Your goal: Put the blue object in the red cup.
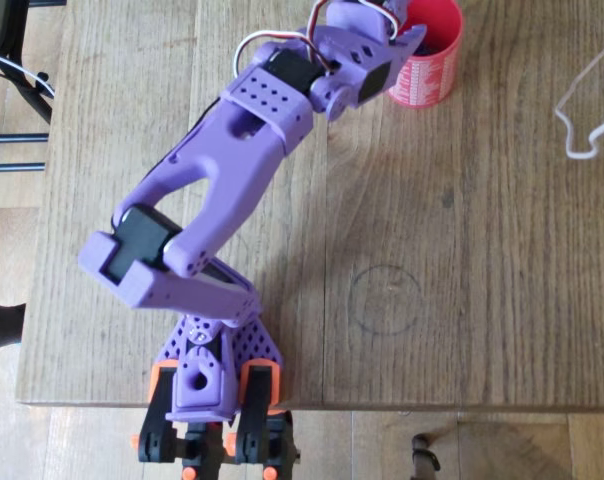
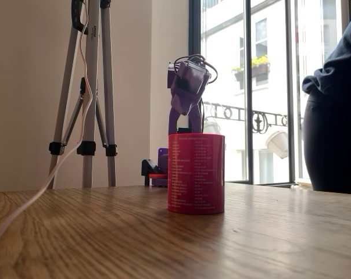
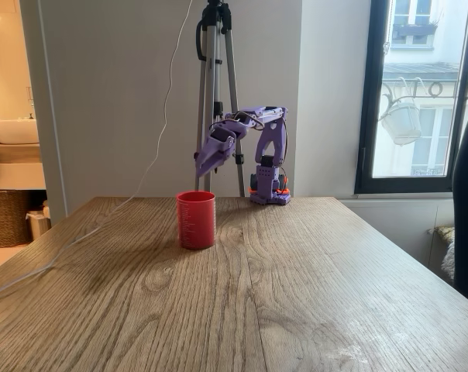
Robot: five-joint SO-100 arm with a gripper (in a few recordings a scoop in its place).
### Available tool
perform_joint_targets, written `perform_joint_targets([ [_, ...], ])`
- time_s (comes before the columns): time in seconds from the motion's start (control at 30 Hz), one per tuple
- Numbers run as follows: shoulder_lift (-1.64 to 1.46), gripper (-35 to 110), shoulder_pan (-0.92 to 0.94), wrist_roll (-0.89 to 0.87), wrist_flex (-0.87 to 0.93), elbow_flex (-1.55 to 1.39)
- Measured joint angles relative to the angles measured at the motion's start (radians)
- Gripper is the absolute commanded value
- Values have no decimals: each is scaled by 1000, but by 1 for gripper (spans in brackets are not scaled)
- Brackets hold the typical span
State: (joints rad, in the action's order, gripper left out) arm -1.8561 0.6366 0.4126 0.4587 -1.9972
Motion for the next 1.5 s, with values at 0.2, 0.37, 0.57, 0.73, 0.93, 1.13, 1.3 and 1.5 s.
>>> perform_joint_targets([
  [0.2,-5,1,0,0,-6,0],
  [0.37,-26,1,0,0,-35,0],
  [0.57,-160,1,-121,-66,8,0],
  [0.73,-356,1,-288,-169,176,-2],
  [0.93,-719,0,-491,-207,337,-2],
  [1.13,-1147,0,-591,-152,442,-124],
  [1.3,-1399,0,-712,-95,488,-279],
  [1.5,-1434,0,-707,-103,505,-457],
])
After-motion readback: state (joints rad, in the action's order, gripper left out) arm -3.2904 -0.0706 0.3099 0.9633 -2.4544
